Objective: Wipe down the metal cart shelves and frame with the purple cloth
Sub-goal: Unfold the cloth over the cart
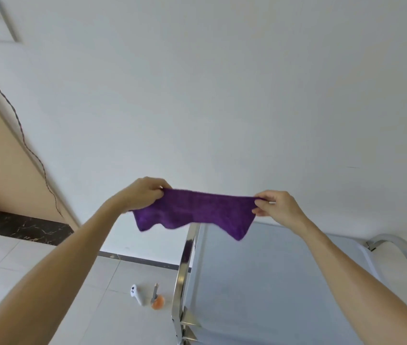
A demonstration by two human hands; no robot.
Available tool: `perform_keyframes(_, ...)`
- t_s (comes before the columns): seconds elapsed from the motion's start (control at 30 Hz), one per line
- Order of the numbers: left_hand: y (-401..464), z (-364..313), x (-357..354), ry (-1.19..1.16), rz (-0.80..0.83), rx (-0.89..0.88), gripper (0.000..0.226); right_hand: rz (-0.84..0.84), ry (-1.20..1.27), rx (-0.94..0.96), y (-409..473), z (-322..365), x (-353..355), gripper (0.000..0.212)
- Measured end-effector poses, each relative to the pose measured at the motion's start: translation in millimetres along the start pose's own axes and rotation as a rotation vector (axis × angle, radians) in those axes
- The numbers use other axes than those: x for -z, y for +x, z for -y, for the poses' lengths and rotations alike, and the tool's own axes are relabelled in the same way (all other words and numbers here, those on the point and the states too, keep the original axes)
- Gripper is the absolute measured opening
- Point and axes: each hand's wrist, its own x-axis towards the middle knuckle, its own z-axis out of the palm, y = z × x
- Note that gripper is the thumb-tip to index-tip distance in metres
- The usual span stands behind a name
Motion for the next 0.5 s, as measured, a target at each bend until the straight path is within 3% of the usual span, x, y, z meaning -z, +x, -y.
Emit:
perform_keyframes(0.2, 13.6, 36.0, -30.1, -0.024, -0.174, -0.029, 0.040, -0.105, -0.149, -0.034, 13.1, -9.3, -40.8, 0.015)
perform_keyframes(0.27, 4.4, 61.2, -67.1, -0.014, -0.128, -0.010, 0.037, -0.027, -0.268, -0.082, 1.3, -38.9, -58.6, 0.019)
perform_keyframes(0.4, -24.1, 101.0, -138.7, -0.017, 0.122, 0.138, 0.037, 0.268, -0.511, -0.283, -38.4, -113.4, -85.0, 0.022)
perform_keyframes(0.5, -40.4, 102.9, -165.9, -0.172, 0.133, 0.216, 0.033, 0.325, -0.495, -0.382, -65.2, -141.1, -100.4, 0.018)
